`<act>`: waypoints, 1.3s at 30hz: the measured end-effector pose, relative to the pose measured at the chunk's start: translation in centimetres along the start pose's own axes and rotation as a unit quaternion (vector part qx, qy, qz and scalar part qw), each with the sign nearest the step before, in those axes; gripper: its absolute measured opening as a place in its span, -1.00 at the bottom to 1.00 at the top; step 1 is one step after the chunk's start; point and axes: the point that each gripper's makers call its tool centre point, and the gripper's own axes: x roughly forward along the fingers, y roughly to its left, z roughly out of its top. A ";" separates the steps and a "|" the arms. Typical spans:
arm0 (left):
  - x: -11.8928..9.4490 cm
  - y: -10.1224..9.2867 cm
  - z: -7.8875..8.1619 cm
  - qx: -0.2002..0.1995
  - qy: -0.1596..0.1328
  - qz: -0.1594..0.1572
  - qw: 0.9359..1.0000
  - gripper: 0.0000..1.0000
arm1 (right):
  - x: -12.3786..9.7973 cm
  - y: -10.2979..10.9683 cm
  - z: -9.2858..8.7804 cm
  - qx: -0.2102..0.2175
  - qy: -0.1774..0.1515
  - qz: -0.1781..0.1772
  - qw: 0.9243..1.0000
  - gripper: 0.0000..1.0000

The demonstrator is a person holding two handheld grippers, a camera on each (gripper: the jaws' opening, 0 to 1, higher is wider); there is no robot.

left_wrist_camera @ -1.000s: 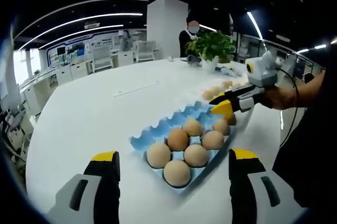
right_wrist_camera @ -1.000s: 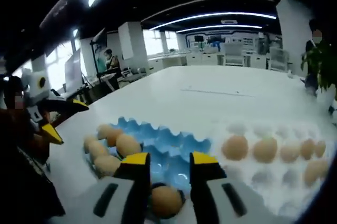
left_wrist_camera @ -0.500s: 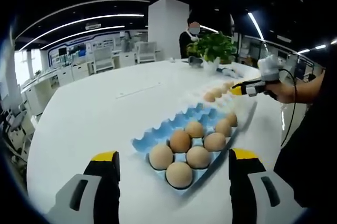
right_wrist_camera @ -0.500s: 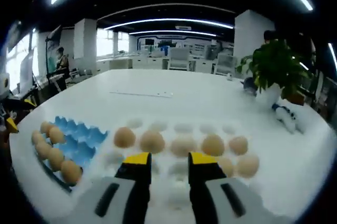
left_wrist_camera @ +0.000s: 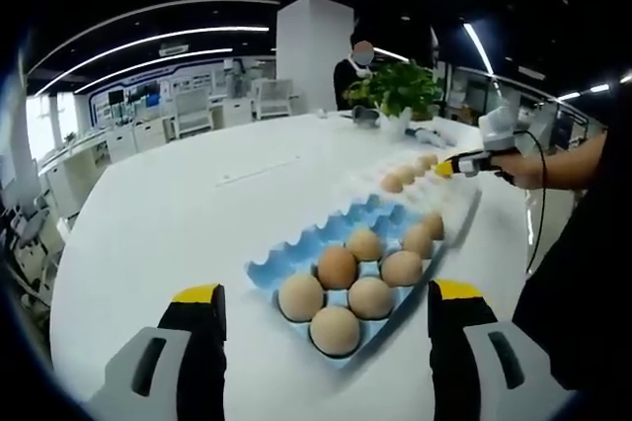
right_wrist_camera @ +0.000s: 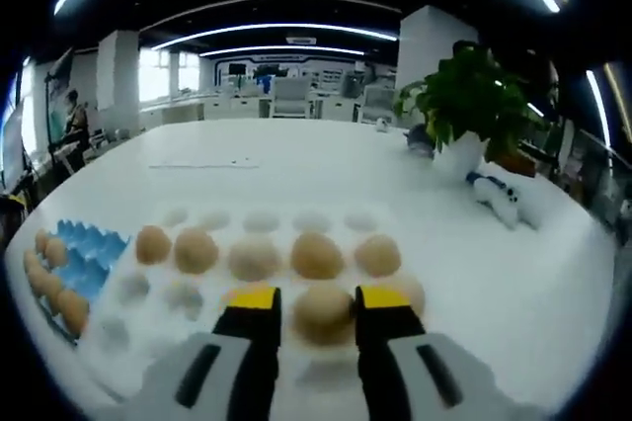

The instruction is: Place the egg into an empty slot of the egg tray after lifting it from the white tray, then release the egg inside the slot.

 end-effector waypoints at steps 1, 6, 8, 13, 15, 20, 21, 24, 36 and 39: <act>0.0 0.0 -0.1 -0.001 0.000 0.000 1.000 0.68 | 0.2 -0.2 -0.8 -0.014 0.020 0.000 1.000 -0.40; -0.1 0.1 -0.3 -0.003 0.002 0.001 1.000 0.67 | 0.5 -0.2 -0.8 0.029 -0.006 0.022 0.999 -0.38; -0.1 0.1 -0.5 -0.003 0.004 0.002 1.000 0.67 | 0.3 -0.1 -0.9 0.021 -0.015 0.023 0.999 -0.39; -0.2 0.4 -0.4 -0.004 0.002 0.007 1.000 0.70 | 0.3 -0.5 -0.8 0.047 -0.009 0.010 0.999 -0.47; -0.3 0.6 -0.4 -0.006 0.001 0.010 1.000 0.70 | 0.0 -1.0 -0.6 0.052 -0.016 0.006 0.999 -0.48; -0.3 0.7 -0.5 -0.007 0.002 0.013 1.000 0.69 | -0.7 -0.9 0.7 0.067 -0.036 0.012 0.997 -0.48; -0.3 0.7 -0.5 -0.008 0.002 0.012 1.000 0.69 | -0.7 -0.8 0.7 0.066 -0.036 0.013 0.997 -0.48; -0.2 0.5 -0.6 -0.006 0.004 0.010 1.000 0.69 | -0.9 -0.5 1.0 0.057 -0.040 0.016 0.997 -0.48; -0.2 0.3 -0.7 -0.006 0.004 0.008 1.000 0.68 | -2.0 4.2 3.0 0.051 -0.058 0.080 0.994 -0.47; -0.2 0.3 -0.7 -0.008 0.004 0.007 1.000 0.68 | -2.0 5.6 3.3 0.049 -0.060 0.101 0.992 -0.47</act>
